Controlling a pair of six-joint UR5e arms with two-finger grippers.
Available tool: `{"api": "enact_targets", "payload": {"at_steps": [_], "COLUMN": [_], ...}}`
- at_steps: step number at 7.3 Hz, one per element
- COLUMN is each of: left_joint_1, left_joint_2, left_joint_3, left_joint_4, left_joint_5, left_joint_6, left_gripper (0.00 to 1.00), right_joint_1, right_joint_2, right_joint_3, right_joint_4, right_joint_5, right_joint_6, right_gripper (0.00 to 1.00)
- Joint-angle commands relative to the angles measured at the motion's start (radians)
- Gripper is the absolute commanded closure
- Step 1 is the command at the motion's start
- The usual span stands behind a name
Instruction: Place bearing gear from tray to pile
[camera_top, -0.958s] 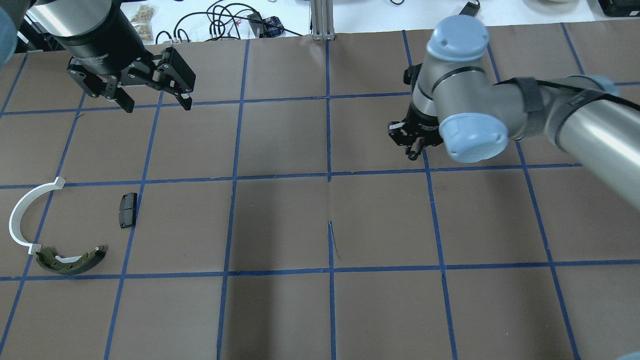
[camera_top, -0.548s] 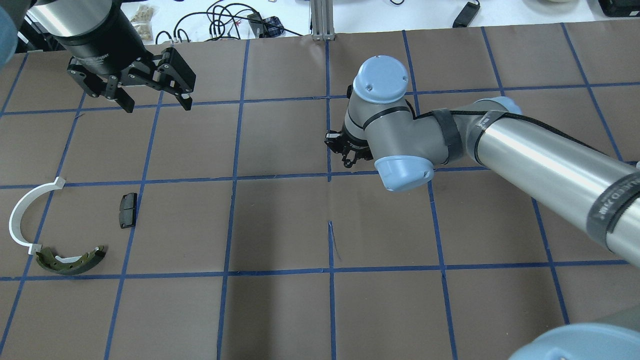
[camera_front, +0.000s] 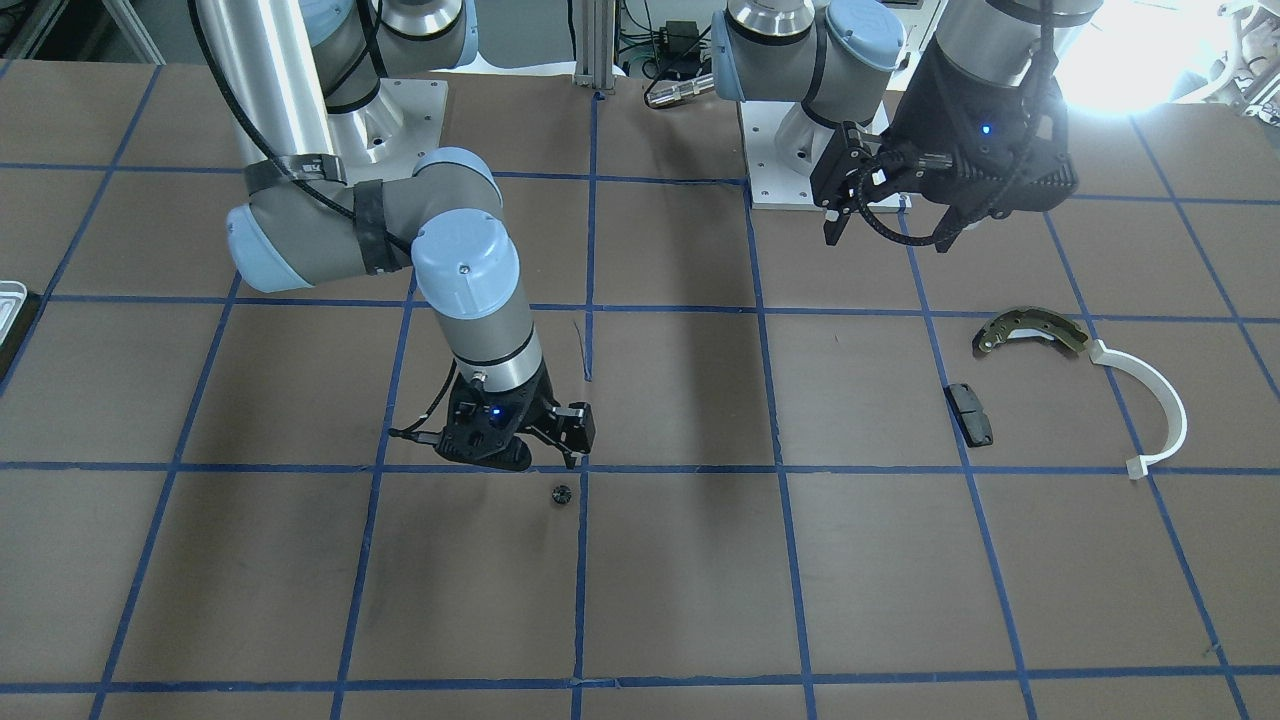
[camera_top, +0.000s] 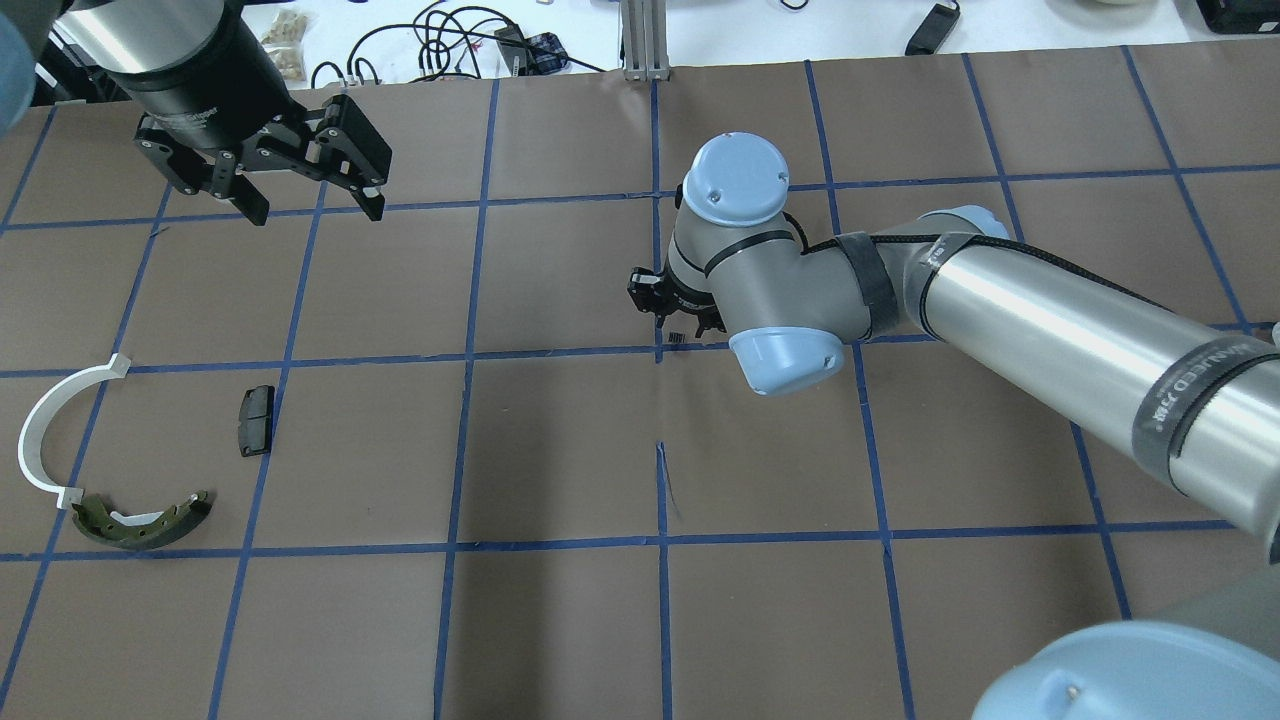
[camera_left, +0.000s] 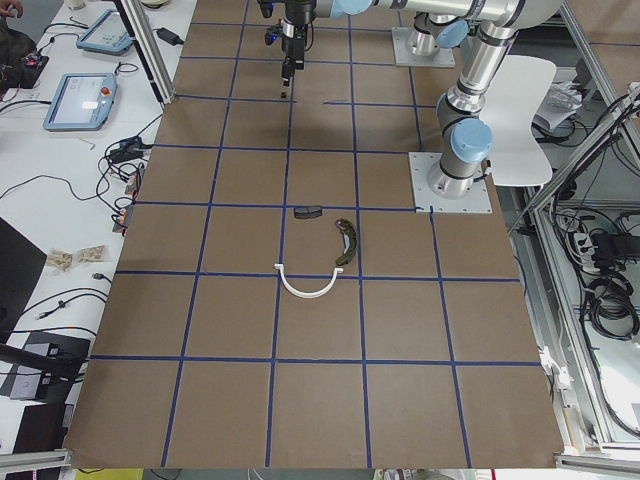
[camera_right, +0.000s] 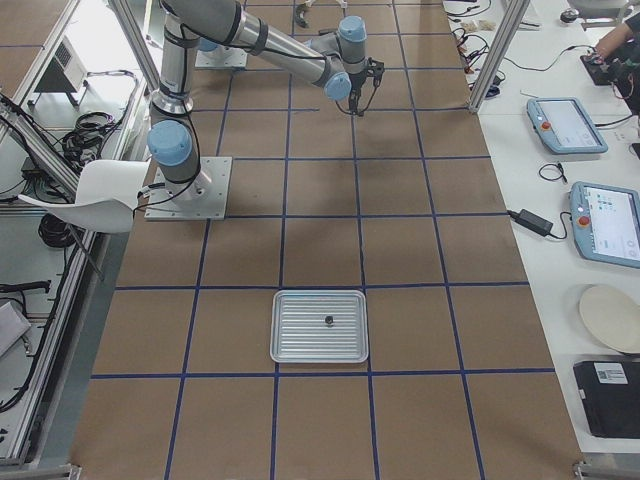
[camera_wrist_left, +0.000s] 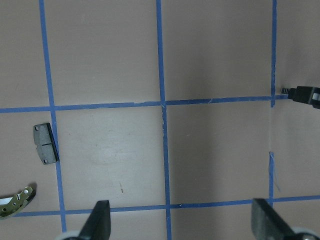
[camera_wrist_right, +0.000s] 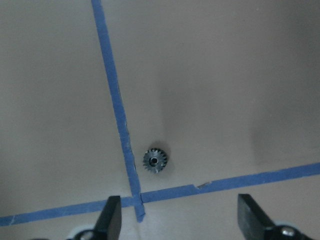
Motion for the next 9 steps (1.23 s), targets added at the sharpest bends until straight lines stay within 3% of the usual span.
{"api": "enact_targets", "payload": {"at_steps": [1, 2, 3, 4, 6, 8, 9], "left_joint_1": [-0.01, -0.023, -0.077, -0.169, -0.272, -0.311, -0.334], "left_joint_2": [-0.025, -0.057, -0.112, -0.172, -0.296, -0.413, -0.464], "left_joint_3": [0.003, -0.012, -0.043, -0.061, -0.062, -0.057, -0.051], "left_joint_4": [0.01, 0.039, 0.178, 0.306, 0.402, 0.524, 0.574], "left_joint_5": [-0.011, -0.022, -0.066, -0.062, -0.019, 0.015, 0.018], "left_joint_6": [-0.072, -0.148, -0.185, -0.267, -0.433, -0.495, -0.504], "left_gripper": [0.0, 0.0, 0.0, 0.0, 0.0, 0.0, 0.0], "right_joint_1": [-0.194, -0.311, -0.446, -0.578, -0.848, -1.005, -1.068], "right_joint_2": [-0.128, -0.184, -0.231, -0.242, -0.225, -0.08, 0.001], "right_joint_3": [0.007, 0.012, 0.001, 0.001, -0.002, -0.012, -0.051], "right_joint_4": [0.196, 0.275, 0.397, 0.415, 0.394, 0.171, 0.137], "right_joint_5": [-0.061, -0.089, -0.132, -0.172, -0.161, -0.157, -0.152], "right_joint_6": [-0.377, -0.534, -0.617, -0.799, -1.123, -1.309, -1.366], "right_gripper": [0.12, 0.12, 0.16, 0.17, 0.19, 0.19, 0.22]}}
